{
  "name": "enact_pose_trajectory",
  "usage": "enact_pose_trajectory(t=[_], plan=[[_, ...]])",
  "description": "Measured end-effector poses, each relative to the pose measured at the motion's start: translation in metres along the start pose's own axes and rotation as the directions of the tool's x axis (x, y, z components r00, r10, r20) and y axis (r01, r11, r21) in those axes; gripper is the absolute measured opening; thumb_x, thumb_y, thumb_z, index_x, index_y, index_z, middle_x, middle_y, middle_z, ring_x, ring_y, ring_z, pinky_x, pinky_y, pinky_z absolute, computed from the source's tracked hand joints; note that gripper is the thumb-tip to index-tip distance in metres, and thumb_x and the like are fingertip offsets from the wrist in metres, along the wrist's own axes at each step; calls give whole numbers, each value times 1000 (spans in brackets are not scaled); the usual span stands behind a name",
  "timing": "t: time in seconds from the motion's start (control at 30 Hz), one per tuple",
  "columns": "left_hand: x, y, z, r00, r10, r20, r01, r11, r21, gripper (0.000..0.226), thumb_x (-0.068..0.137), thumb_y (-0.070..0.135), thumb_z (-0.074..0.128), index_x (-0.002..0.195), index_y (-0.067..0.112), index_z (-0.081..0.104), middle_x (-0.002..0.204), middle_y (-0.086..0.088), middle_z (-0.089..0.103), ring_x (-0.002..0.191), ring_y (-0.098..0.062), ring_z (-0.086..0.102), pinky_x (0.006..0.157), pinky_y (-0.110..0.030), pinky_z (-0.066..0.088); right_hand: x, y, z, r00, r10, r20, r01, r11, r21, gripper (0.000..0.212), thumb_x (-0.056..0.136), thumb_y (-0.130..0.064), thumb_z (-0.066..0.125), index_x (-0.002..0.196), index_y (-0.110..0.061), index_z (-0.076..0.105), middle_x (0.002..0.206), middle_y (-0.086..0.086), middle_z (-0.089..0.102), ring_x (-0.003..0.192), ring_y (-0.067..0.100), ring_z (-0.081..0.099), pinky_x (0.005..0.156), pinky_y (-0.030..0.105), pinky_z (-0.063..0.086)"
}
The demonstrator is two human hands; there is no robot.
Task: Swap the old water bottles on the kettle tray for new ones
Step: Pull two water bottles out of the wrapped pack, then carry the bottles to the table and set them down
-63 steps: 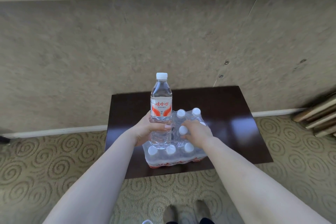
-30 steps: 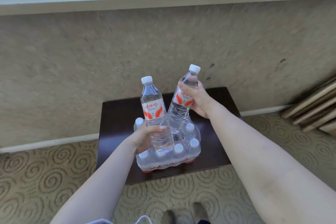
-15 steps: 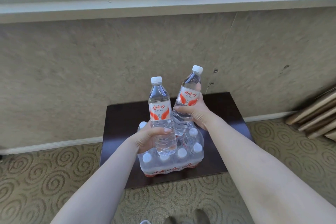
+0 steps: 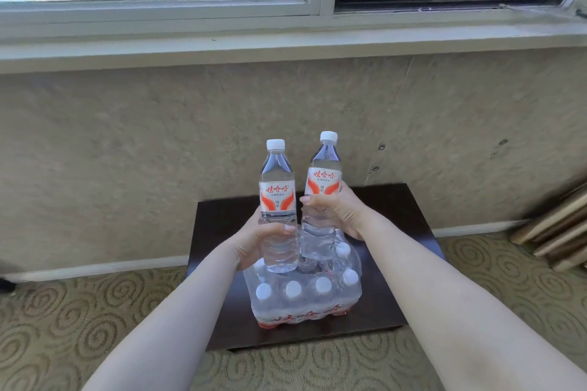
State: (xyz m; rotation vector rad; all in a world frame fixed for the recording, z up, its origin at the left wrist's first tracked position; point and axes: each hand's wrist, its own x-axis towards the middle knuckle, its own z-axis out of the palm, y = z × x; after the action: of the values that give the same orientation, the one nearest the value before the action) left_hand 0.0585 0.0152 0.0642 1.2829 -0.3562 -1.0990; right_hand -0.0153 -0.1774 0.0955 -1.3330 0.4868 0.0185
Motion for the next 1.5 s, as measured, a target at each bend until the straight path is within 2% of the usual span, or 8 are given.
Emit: enact_pose_trajectory(t=[0.2,0.37,0.5,0.67,0.83,1.17,1.3,1.5], plan=[[-21,26,3,997,78,-8,-78,996,39,63,72,16,80,129,24,56,130,-15,65,119,-34,62,97,-52,52,-7,-23,15,929,222,296,-238,971,17,58,80,-19,65,136,-7,53,131,23,62,115,38,62,101,54,47],[-46,37,-5,984,115,-136,-121,992,-32,73,71,18,82,136,17,50,134,-19,61,123,-39,58,105,-60,42,-5,-42,26,813,257,523,-305,952,7,68,81,-26,57,143,-2,45,148,26,44,131,40,46,117,60,23],[-78,43,-5,961,171,-217,-191,978,-78,72,75,13,78,139,12,47,139,-25,54,127,-45,52,107,-67,35,-2,-47,46,700,232,676,-272,961,-48,76,83,-41,65,144,-2,44,150,23,43,138,41,40,114,56,31],[-126,47,-2,892,218,-397,-268,960,-76,74,71,13,75,139,8,45,137,-30,53,119,-43,58,100,-57,47,-2,-33,94,694,242,678,-241,966,-99,89,71,-46,80,140,-1,49,147,29,43,139,46,38,116,59,27],[-176,32,-2,821,213,-530,-286,956,-59,78,63,32,88,131,17,53,125,-19,65,110,-36,65,89,-50,56,-9,-18,140,636,195,747,-203,976,-82,52,81,-12,73,129,-1,56,124,27,64,110,40,65,96,54,52],[-284,-28,-50,662,182,-727,-397,908,-134,61,77,16,66,135,13,48,120,-17,65,104,-31,66,88,-46,55,-31,30,272,483,413,772,-250,910,-330,46,93,-10,51,138,-1,50,129,25,58,111,38,58,104,54,42],[-347,-49,-98,574,151,-805,-444,883,-151,75,72,18,70,141,8,43,124,-19,61,104,-32,64,93,-46,52,-34,59,364,424,426,799,-175,904,-390,41,89,-5,55,130,-3,57,114,20,66,93,32,68,86,48,54],[-458,-70,-216,471,133,-872,-471,874,-121,63,80,14,61,141,16,45,140,-27,52,127,-43,51,110,-61,36,-37,106,531,337,440,832,-136,897,-420,62,75,-6,68,135,-3,50,132,28,59,122,46,57,104,63,42]])
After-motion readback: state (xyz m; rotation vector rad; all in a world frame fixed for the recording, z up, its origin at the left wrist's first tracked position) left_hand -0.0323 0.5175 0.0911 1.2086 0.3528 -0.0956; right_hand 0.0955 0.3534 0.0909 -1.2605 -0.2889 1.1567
